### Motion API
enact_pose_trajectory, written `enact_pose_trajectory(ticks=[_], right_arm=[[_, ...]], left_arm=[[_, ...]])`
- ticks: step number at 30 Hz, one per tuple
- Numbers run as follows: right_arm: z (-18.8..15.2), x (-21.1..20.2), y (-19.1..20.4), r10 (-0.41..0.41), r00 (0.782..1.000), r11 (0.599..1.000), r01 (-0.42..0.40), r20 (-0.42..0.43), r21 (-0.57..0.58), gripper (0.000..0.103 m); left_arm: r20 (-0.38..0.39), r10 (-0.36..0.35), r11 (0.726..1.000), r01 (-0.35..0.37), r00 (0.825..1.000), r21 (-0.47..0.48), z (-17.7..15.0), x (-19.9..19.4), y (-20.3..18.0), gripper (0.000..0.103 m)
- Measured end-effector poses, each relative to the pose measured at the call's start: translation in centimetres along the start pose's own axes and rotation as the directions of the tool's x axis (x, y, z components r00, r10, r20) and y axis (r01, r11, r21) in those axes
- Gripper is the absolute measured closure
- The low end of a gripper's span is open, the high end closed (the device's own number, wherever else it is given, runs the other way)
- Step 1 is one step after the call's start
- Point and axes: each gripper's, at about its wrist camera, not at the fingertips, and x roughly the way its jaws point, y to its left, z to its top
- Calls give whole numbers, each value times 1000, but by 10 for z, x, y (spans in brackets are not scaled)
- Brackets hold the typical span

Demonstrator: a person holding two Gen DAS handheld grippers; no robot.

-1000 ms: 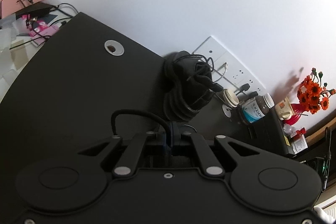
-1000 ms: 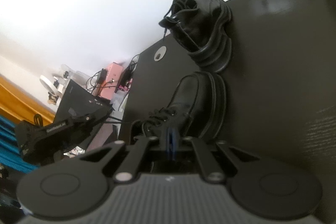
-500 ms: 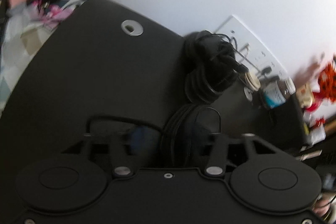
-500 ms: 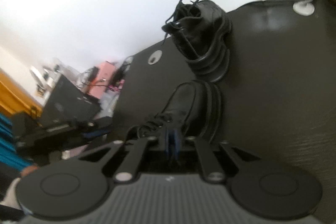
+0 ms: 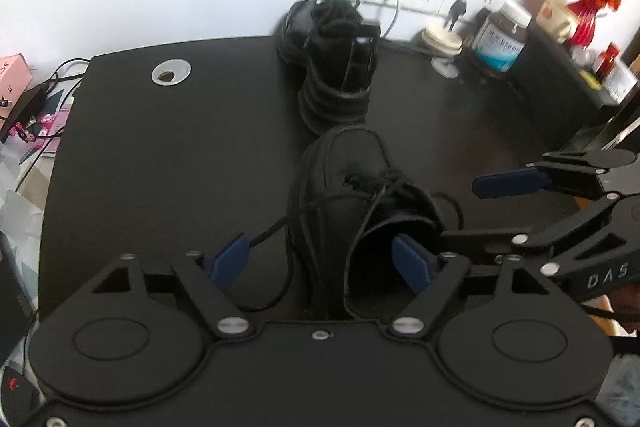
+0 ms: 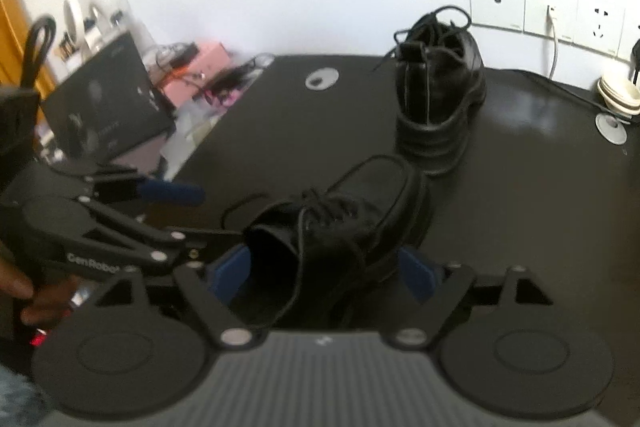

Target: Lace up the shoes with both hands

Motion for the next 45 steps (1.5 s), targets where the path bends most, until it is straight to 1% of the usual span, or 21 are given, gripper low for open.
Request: enact_pose_trajectory(ticks=[4, 7, 8, 10, 12, 14, 16, 20, 34, 40, 41, 45], right_arm=[[-3, 13, 2, -57, 996, 998, 58, -61, 12, 21], [-8, 23, 1, -99, 990, 995, 100, -106, 10, 17], [-10, 26, 0, -113, 987, 993, 115, -114, 12, 12], [-10, 29, -1, -119, 986, 992, 123, -117, 23, 12], [-10, 31, -1, -132, 983, 990, 137, -124, 27, 8], [-11, 32, -1, -147, 981, 988, 151, -127, 23, 6], [-11, 32, -1, -155, 979, 987, 160, -129, 25, 5], [-12, 33, -2, -160, 979, 985, 166, -130, 37, 3], [-14, 37, -6, -143, 980, 986, 153, -136, 67, 1], [-12, 36, 2, -125, 985, 992, 126, -118, 1, 1], [-11, 36, 1, -122, 985, 993, 122, -120, -5, 1], [-8, 44, -4, -112, 985, 994, 112, -133, -7, 1]], left_arm=[[-48, 78, 996, -76, 996, 37, -2, 12, -7, 22], [-88, 114, 993, -110, 990, 48, -3, 23, -7, 20], [-92, 123, 992, -120, 988, 42, -3, 25, -6, 18], [-96, 148, 988, -145, 984, 46, -2, 27, -6, 16], [-98, 175, 984, -170, 980, 58, -2, 29, -8, 15], [-97, 194, 980, -187, 976, 71, -2, 30, -9, 13], [-104, 202, 978, -195, 974, 74, -1, 32, -9, 10], [-111, 216, 974, -206, 970, 89, 1, 37, -10, 8], [-133, 221, 973, -209, 966, 97, 2, 48, -10, 6], [-147, 225, 973, -215, 963, 81, 2, 54, -5, 4], [-149, 226, 973, -217, 963, 80, 3, 55, -4, 2], [-153, 226, 974, -219, 962, 64, 4, 59, 0, 0]])
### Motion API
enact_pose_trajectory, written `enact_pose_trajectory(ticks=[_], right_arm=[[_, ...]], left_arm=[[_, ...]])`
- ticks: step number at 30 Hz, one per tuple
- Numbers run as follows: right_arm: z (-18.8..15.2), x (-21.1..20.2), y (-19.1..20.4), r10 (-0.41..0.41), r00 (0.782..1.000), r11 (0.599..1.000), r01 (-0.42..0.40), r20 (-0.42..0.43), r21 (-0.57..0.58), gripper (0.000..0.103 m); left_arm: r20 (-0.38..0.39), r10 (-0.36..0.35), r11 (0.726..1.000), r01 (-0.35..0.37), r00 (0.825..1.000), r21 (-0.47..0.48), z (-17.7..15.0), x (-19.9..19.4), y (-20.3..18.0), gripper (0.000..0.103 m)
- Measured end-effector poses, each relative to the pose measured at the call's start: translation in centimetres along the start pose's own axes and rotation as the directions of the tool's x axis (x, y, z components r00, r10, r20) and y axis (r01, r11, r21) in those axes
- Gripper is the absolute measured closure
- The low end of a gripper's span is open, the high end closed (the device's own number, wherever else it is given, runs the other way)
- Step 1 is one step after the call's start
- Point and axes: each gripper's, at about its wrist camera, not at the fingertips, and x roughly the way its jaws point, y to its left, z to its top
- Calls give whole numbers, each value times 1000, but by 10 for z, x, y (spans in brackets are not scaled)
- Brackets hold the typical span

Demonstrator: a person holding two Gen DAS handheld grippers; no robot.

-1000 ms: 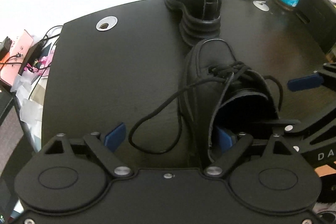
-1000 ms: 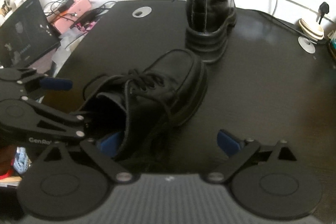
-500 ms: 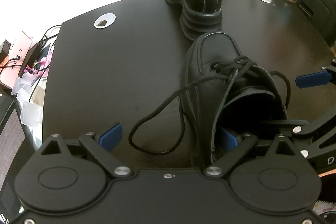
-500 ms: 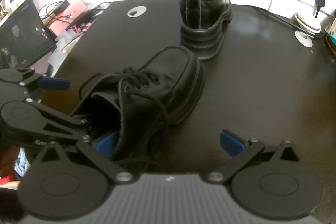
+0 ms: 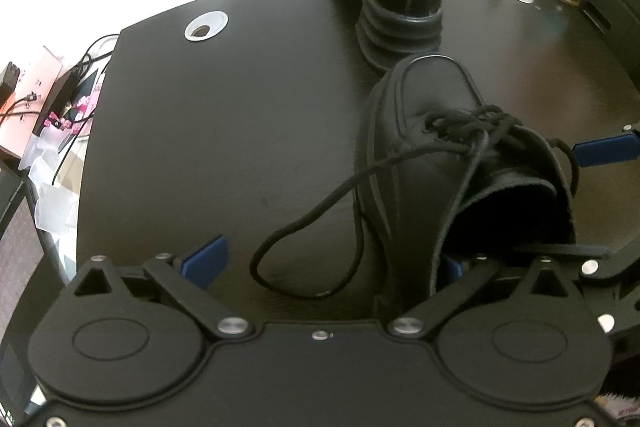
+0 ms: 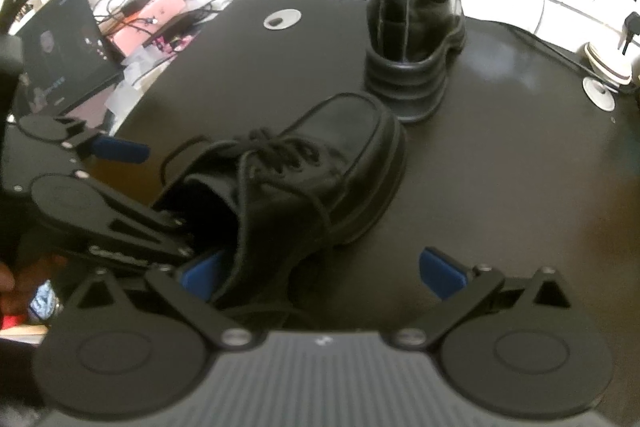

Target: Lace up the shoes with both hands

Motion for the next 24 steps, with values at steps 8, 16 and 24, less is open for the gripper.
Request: enact_pose_trajectory(ticks=[8, 16, 24], right_arm=[[4, 2, 1, 36, 999, 999, -35, 18, -34, 1], [10, -8, 9, 46, 998, 992, -42, 31, -121, 2], [18, -26, 2, 103, 993, 985, -94, 63, -142, 2]], left_arm=[[4, -6, 1000, 6, 1000, -15, 6, 6, 8, 0], [4, 0, 1000, 0, 1000, -3, 16, 10, 15, 0], [6, 30, 999, -30, 1000, 15, 34, 16, 29, 0]])
